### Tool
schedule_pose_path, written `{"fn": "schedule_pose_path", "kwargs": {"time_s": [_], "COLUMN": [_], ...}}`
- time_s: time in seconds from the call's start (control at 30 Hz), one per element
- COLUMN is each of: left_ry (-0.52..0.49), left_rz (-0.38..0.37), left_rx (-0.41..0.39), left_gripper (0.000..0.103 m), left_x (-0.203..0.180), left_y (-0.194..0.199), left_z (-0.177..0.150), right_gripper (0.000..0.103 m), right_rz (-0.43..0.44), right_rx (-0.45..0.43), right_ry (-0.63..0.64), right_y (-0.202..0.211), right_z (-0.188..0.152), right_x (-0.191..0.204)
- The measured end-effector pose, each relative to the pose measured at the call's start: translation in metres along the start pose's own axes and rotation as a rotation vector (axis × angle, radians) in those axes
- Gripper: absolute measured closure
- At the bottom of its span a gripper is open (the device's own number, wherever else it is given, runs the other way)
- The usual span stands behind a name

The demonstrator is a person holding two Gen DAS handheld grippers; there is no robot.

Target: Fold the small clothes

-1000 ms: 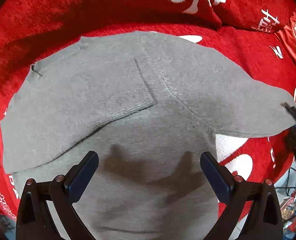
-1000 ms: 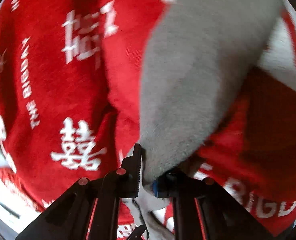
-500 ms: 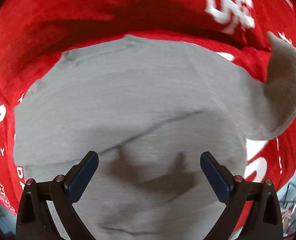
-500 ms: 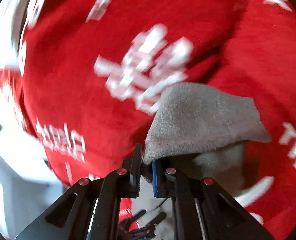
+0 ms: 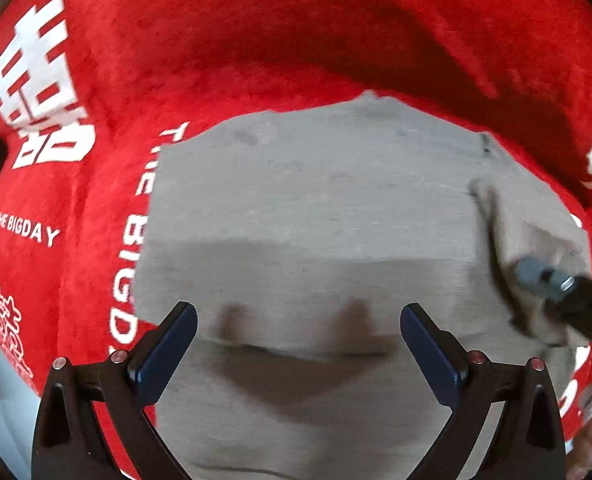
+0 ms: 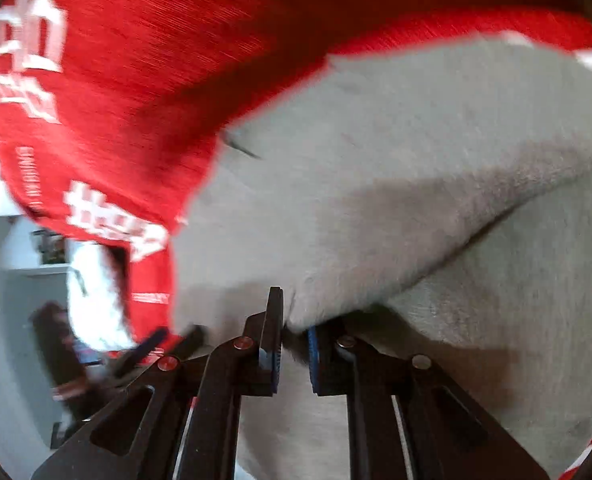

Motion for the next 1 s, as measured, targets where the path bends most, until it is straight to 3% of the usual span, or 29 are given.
{"fn": "schedule_pose_path", "kwargs": {"time_s": [0.03, 0.17, 0.27, 0.33, 0.37, 0.43, 0.57, 0.7, 0.77, 0.87, 0.93, 1.0], "left_ry": [0.004, 0.03, 0.043, 0.053, 0.06, 0.078, 0.12, 0.155, 0.174, 0.189, 0.186, 0.181], "left_rz": [-0.001, -0.021, -0.046, -0.061, -0.07, -0.088, -0.112, -0.116, -0.121, -0.13, -0.145, -0.172], "left_rx": [0.002, 0.016, 0.018, 0.015, 0.013, 0.011, 0.006, 0.007, 0.01, 0.016, 0.022, 0.035], "left_gripper": [0.001, 0.001, 0.001, 0.001, 0.001, 0.001, 0.001, 0.001, 0.001, 0.001, 0.001, 0.001], "left_x": [0.002, 0.011, 0.017, 0.019, 0.022, 0.028, 0.05, 0.071, 0.079, 0.086, 0.085, 0.08], "left_y": [-0.001, -0.008, -0.008, -0.009, -0.007, -0.003, -0.001, -0.002, -0.002, -0.002, -0.002, -0.004], "left_z": [0.001, 0.002, 0.004, 0.007, 0.008, 0.008, 0.012, 0.011, 0.01, 0.009, 0.007, 0.006], "right_gripper": [0.089, 0.057, 0.057, 0.065, 0.087, 0.093, 0.093, 0.093, 0.093, 0.09, 0.081, 0.055], "right_rz": [0.01, 0.004, 0.012, -0.004, -0.041, -0.086, -0.089, -0.171, -0.214, -0.266, -0.246, -0.235], "right_rx": [-0.011, -0.153, -0.232, -0.25, -0.252, -0.249, -0.149, 0.038, 0.132, 0.199, 0.186, 0.154], "right_ry": [-0.027, -0.12, -0.251, -0.271, -0.231, -0.086, 0.211, 0.482, 0.542, 0.573, 0.552, 0.501], "right_y": [0.003, 0.034, 0.042, 0.041, 0.039, 0.033, 0.001, -0.059, -0.082, -0.084, -0.073, -0.059], "right_z": [-0.003, -0.012, -0.004, 0.008, 0.019, 0.035, 0.046, 0.028, 0.016, -0.002, -0.008, -0.008], "right_x": [-0.002, -0.016, -0.033, -0.034, -0.026, 0.004, 0.072, 0.13, 0.137, 0.119, 0.118, 0.111]}}
Point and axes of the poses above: each gripper's, at about its wrist camera, not at the fingertips, and y roughly against the way its jaws point, x to its left, z to its top, the point moved 1 cm from there along -y, roughly the way its jaws point, and after that the axes turned 14 degrees about y, right-handed, at the moved point
